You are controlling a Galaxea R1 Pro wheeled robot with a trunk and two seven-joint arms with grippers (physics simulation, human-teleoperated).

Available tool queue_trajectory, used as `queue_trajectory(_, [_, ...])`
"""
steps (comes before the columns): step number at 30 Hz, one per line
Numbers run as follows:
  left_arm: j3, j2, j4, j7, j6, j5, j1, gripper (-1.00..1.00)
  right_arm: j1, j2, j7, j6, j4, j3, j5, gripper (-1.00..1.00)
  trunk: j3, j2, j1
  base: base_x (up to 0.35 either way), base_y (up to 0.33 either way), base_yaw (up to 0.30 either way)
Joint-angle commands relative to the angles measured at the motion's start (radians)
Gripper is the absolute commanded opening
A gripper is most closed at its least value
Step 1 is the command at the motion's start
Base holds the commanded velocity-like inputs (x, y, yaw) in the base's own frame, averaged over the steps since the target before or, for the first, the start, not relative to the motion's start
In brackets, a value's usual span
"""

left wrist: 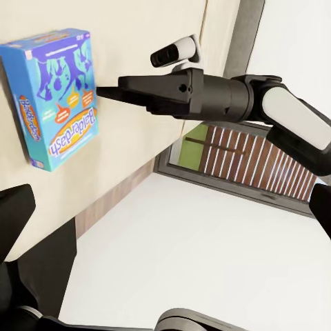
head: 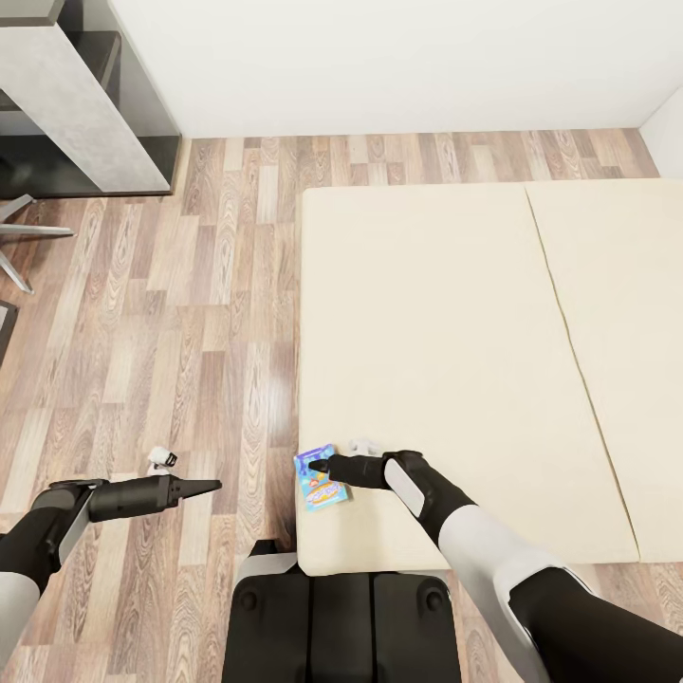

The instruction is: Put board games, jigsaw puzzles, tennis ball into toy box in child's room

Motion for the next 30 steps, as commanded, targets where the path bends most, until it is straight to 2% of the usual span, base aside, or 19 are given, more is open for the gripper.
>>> queue_trajectory(1, [0.0, 0.001, 0.0, -0.004, 0.011, 0.0, 0.0, 1.0, -0.001, 0.0, 0.003, 0.002, 0.0, 0.001, 0.001, 1.0, -0.001, -0.002, 0.001, 0.0, 0.0, 0.0])
queue_trajectory(30, [0.0, 0.013, 0.0, -0.004, 0.011, 0.0, 0.0, 1.0, -0.001, 0.0, 0.003, -0.006, 0.003, 0.002, 0.007, 1.0, -0.001, -0.002, 0.001, 0.0, 0.0, 0.0])
